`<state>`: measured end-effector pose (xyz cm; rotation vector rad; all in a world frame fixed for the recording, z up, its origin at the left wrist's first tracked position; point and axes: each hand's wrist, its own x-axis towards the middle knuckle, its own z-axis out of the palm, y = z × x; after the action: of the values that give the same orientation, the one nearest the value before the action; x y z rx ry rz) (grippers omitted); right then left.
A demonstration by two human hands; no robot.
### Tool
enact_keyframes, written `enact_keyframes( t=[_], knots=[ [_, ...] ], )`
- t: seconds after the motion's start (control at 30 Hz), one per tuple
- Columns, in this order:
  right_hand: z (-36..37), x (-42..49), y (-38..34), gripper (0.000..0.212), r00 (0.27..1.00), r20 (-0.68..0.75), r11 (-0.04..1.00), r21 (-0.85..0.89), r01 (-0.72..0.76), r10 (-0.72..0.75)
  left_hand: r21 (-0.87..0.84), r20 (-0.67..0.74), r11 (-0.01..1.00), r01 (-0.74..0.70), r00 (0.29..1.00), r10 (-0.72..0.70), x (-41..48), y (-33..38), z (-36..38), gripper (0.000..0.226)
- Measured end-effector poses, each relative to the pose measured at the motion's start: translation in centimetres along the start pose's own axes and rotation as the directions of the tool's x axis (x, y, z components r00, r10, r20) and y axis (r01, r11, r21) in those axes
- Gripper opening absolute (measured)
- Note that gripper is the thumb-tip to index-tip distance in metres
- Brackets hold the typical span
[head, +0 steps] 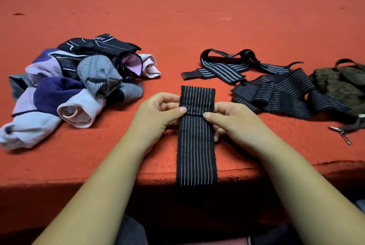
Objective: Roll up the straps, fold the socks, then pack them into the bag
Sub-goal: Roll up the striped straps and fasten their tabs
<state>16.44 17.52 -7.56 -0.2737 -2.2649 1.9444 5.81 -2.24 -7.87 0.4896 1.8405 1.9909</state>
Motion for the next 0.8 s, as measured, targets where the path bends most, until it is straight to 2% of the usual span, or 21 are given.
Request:
enact_keyframes(
  t=[0.07,0.27,0.47,0.57,0.63,0.8],
  knots=[
    [-0.1,0.2,0.2,0.012,1.000,-0.026,1.000,-0.006,0.004,-0.004,-0.052,0.030,0.999,-0.010,0.999,0.011,0.0,0.0,0.1,0.031],
    [-0.2,0.5,0.3,0.026,0.999,0.039,0.968,0.252,0.001,-0.011,-0.060,0.100,0.997,-0.048,0.994,0.054,0.2,-0.2,0.0,0.023],
    [-0.8,0.2,0.0,0.041,0.994,0.107,0.924,0.378,-0.052,0.012,-0.146,0.098,0.989,-0.020,0.995,0.035,0.2,0.1,0.2,0.024],
    [-1.0,0.0,-0.2,0.050,0.995,0.102,0.916,0.397,-0.051,0.011,-0.154,0.057,0.987,0.049,0.998,-0.040,0.3,0.4,0.3,0.022],
    [-0.9,-0.2,-0.2,0.044,0.994,0.105,0.923,0.383,-0.034,-0.007,-0.134,0.051,0.988,0.071,0.997,-0.064,0.2,0.5,0.4,0.020],
    [-0.6,-0.5,0.2,0.035,0.998,0.064,0.949,0.315,-0.001,-0.021,-0.035,0.138,0.998,0.053,0.989,-0.048,0.3,-0.1,0.4,0.018]
  ],
)
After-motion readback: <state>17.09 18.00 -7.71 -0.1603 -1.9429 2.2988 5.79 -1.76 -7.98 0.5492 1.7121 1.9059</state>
